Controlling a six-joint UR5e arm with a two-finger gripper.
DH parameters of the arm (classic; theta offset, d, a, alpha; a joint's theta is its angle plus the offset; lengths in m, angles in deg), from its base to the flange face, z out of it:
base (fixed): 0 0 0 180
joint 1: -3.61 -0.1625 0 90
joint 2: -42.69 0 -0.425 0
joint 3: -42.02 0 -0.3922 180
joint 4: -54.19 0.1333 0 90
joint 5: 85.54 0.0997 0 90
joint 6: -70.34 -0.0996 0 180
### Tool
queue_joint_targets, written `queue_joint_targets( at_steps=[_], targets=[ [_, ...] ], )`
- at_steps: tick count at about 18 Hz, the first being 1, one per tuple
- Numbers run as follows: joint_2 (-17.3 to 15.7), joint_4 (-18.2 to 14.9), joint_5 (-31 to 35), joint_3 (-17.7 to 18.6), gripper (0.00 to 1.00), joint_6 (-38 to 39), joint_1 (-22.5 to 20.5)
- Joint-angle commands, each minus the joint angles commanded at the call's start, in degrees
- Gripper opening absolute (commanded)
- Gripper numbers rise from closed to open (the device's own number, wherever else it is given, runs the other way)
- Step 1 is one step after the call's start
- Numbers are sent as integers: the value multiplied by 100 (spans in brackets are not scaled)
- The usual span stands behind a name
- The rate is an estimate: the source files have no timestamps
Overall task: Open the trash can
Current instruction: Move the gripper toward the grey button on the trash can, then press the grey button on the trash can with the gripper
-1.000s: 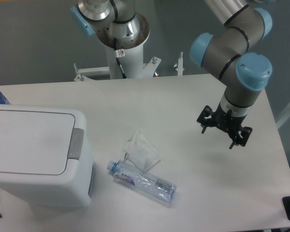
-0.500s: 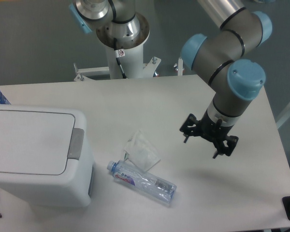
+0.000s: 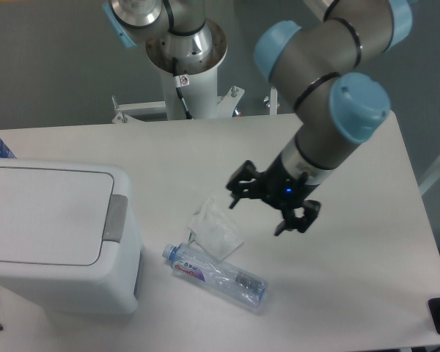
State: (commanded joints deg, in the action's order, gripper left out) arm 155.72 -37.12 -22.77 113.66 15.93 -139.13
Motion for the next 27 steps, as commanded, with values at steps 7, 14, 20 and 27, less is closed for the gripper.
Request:
queue_joint_targets(
  at_steps=[7, 14, 20, 27],
  targets=[
    [-308, -642, -423, -201, 100, 297, 9],
    [-71, -537, -476, -668, 100, 1370, 255],
    [-53, 7, -476, -659, 100, 2319, 632],
    [-18, 113, -362, -668, 100, 2725, 835]
  ],
)
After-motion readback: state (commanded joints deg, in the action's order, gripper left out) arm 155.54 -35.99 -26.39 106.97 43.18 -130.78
